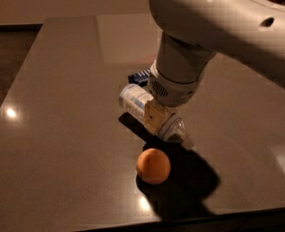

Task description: Move blue plastic bottle near orange

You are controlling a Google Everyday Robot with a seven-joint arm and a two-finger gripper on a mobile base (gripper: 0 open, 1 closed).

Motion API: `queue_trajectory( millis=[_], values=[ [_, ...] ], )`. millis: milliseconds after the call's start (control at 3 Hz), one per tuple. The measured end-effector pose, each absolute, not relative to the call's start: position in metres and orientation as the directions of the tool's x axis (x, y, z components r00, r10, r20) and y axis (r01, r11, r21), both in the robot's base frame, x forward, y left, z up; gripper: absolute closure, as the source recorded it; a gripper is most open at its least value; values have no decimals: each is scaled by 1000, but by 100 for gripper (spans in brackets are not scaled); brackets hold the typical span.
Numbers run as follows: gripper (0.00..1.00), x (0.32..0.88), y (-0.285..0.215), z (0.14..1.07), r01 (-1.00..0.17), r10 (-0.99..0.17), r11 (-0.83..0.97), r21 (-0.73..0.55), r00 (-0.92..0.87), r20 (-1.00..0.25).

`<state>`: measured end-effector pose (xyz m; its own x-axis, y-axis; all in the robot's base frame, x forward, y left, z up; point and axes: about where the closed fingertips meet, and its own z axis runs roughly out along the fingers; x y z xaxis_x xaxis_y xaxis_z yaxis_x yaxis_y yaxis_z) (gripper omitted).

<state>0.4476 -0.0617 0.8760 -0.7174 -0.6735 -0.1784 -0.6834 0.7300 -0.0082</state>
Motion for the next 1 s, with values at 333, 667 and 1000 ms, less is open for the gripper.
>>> queue_trajectory(
  millis=[333, 667, 1000],
  values=[
    [29, 447, -65, 871, -680, -667, 733, 9, -722, -183],
    [5, 447, -67, 866, -677, -662, 736, 16, -724, -193],
    [0, 447, -67, 866, -678, -663, 735, 15, -723, -194]
  ],
)
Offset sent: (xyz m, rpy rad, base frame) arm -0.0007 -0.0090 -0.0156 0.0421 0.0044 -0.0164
